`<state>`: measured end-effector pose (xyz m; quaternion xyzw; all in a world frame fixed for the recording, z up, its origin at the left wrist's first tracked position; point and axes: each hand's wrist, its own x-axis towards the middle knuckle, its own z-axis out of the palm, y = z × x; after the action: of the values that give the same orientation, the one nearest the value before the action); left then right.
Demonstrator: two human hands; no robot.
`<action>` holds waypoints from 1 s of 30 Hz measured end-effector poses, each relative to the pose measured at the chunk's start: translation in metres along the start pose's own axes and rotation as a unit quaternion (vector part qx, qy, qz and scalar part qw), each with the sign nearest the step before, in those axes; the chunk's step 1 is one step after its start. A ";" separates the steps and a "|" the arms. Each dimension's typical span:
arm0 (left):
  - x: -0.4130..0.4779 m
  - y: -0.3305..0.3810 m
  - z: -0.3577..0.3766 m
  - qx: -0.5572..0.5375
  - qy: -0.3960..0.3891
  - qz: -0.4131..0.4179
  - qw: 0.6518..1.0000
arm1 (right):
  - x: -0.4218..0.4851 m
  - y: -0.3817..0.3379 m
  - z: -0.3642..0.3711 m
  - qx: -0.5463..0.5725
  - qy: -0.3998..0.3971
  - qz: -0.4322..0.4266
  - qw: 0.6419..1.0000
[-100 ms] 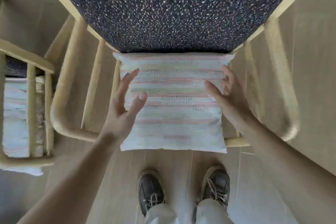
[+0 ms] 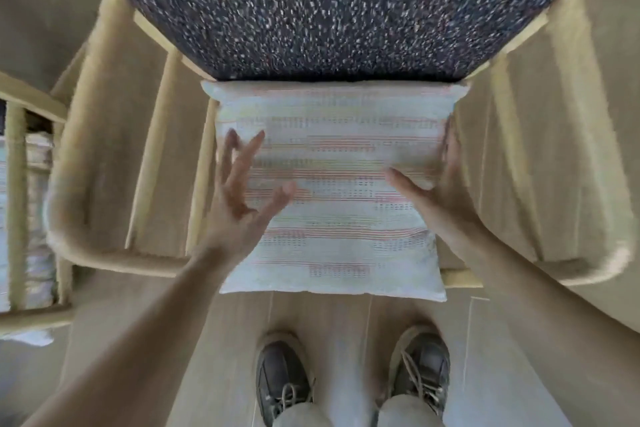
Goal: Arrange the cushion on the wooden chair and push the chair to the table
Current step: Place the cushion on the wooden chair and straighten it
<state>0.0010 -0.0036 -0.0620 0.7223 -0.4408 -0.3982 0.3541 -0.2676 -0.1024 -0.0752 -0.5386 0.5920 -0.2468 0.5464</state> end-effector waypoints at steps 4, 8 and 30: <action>0.022 -0.048 0.020 0.009 0.060 -0.029 0.998 | 0.021 0.037 0.009 0.047 -0.032 -0.027 0.998; 0.043 -0.068 0.015 -0.118 0.092 -0.100 0.984 | 0.039 0.051 0.001 0.084 -0.058 0.037 0.994; -0.013 0.312 -0.146 0.040 -0.010 -0.148 0.988 | -0.081 -0.305 -0.147 0.073 -0.079 0.268 0.957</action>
<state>0.0161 -0.0804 0.2741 0.7891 -0.3480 -0.4359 0.2573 -0.3043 -0.1639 0.2653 -0.3369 0.6497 -0.0901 0.6755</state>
